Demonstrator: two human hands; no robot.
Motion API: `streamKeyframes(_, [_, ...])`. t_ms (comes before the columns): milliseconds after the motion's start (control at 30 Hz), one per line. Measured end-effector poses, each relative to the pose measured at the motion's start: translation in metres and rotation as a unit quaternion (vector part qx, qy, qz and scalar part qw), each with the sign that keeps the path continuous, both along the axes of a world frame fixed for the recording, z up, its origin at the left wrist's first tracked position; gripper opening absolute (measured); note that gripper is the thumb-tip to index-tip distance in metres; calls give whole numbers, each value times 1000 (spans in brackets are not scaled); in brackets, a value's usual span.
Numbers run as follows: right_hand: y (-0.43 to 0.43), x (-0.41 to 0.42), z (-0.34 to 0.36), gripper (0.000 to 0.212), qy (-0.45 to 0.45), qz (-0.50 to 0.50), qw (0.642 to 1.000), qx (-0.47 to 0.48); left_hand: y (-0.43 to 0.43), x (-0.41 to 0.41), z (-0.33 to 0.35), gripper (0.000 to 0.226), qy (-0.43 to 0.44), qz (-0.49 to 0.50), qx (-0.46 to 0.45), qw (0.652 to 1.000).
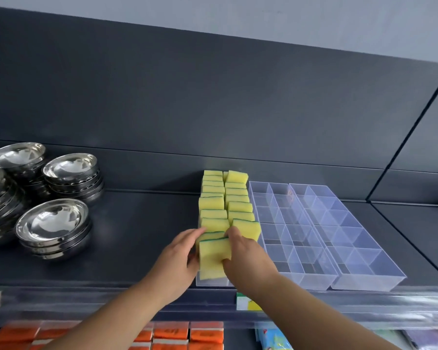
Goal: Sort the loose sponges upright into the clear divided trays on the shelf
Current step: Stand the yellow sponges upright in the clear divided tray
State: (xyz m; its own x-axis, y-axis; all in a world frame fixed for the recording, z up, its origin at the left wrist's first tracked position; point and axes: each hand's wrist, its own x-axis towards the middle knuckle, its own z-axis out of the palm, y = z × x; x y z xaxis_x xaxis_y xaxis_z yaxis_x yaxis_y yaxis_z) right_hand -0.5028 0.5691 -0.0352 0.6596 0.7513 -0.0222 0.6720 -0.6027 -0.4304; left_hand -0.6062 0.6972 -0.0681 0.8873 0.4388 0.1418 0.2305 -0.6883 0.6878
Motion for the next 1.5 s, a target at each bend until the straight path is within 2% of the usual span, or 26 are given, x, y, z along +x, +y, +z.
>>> streamKeyframes(100, [-12, 3, 3, 50, 25, -6, 998, 61, -1, 0, 6, 63, 45, 2, 24, 999])
streamKeyframes(200, [-33, 7, 6, 54, 47, -13, 994, 96, -7, -4, 16, 62, 44, 33, 32, 998])
streamKeyframes(333, [-74, 16, 10, 46, 56, -46, 986, 151, -31, -13, 31, 55, -37, 132, 39, 990])
streamKeyframes(400, [-105, 21, 9, 40, 70, -75, 979, 174, -53, -14, 38, 52, -100, 138, 68, 983])
streamKeyframes(500, [-167, 32, 3, 35, 91, -139, 964, 205, -100, -4, 45, 50, -139, 84, 84, 983])
streamKeyframes(633, [-277, 44, -13, 40, 98, -227, 954, 170, -181, 28, 25, 49, -41, -25, 0, 999])
streamKeyframes(767, [-406, 42, -33, 53, 112, -313, 935, 119, -278, 59, -2, 55, 54, -100, -42, 993])
streamKeyframes(1033, [-622, 19, -46, 63, 104, -450, 881, 104, -456, 117, -20, 65, 120, -221, -53, 966])
streamKeyframes(1267, [-707, 45, -44, 62, 81, -507, 852, 103, -552, 190, -7, 67, 114, -304, -29, 945])
streamKeyframes(1500, [-724, 145, -39, 63, 61, -517, 846, 113, -595, 303, -8, 68, 97, -337, -67, 934])
